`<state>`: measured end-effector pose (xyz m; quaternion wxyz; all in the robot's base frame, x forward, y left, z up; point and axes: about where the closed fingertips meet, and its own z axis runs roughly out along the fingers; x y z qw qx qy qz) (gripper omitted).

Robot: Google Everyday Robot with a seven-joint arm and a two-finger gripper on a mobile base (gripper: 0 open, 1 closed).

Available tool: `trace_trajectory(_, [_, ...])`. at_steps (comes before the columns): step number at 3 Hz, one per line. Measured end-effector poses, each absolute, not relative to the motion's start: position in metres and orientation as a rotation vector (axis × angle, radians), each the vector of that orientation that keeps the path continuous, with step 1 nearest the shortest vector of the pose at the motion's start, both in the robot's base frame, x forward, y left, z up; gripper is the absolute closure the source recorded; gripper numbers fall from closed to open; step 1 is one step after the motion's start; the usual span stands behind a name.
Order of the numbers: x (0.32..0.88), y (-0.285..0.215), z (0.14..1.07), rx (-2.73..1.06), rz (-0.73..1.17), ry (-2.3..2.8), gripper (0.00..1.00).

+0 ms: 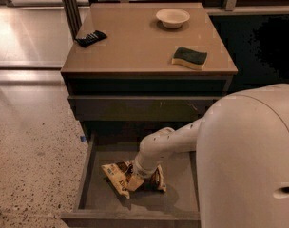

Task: Pick brown chip bag from middle drawer and place on counter

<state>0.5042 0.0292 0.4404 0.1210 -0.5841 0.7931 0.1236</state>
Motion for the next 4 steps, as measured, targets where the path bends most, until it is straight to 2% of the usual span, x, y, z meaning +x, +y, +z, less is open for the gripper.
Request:
trace_trajectory(2, [0.504, 0.029, 0.440, -1.706, 0.361, 2.316, 0.87])
trace_trajectory(3, [0.501, 0.032, 0.449, -1.702, 0.409, 2.289, 1.00])
trace_trajectory(4, [0.499, 0.044, 0.494, -1.702, 0.509, 2.202, 1.00])
